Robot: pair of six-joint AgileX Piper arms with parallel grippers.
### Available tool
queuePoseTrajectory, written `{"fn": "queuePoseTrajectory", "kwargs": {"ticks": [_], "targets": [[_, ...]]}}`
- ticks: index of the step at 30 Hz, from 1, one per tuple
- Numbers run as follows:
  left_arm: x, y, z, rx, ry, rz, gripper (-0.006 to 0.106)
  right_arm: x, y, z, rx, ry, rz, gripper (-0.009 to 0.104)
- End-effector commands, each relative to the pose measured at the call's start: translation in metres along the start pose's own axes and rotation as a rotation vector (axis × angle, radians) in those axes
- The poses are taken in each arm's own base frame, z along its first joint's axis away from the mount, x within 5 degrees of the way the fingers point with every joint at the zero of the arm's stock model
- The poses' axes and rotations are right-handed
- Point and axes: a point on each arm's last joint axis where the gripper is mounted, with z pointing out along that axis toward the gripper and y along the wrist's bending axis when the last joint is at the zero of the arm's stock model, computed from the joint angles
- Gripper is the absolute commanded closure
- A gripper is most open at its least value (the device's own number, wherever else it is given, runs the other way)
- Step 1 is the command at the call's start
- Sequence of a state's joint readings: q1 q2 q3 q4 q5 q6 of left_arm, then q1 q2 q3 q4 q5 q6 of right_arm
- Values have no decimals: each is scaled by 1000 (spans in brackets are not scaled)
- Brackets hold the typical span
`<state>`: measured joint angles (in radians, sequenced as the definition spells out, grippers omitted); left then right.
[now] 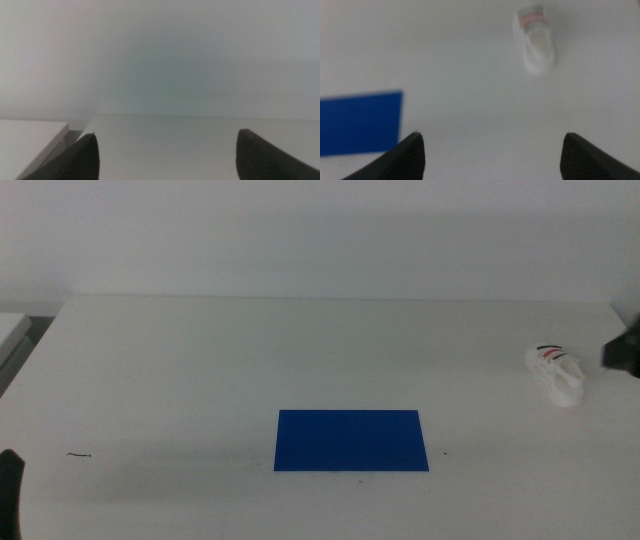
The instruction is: Use one arm to grab the shoe from the table and place it on the mat.
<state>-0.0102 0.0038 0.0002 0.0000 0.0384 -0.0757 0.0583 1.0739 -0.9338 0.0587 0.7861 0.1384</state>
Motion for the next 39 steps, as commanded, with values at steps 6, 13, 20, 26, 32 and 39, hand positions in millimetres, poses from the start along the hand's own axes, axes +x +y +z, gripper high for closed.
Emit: {"fn": "queuePoseTrajectory", "kwargs": {"ticks": [6, 13, 20, 26, 32, 39], "targets": [[-1, 0, 0, 1, -15, -1, 7, -64, 4, 89, 93, 311, -85, 2], [-1, 0, 0, 1, -15, -1, 7, -100, -32, 167, 175, 357, -81, 2], [-1, 0, 0, 1, -15, -1, 7, -98, -41, 237, 168, 399, -141, 2], [-1, 0, 0, 1, -15, -1, 7, -85, -45, 274, 160, 412, -137, 12], [-1, 0, 0, 1, -15, -1, 7, -78, -47, 287, 154, 439, -148, 70], [-1, 0, 0, 1, -15, -1, 7, -109, 0, 239, 152, 414, -229, 77]]}}
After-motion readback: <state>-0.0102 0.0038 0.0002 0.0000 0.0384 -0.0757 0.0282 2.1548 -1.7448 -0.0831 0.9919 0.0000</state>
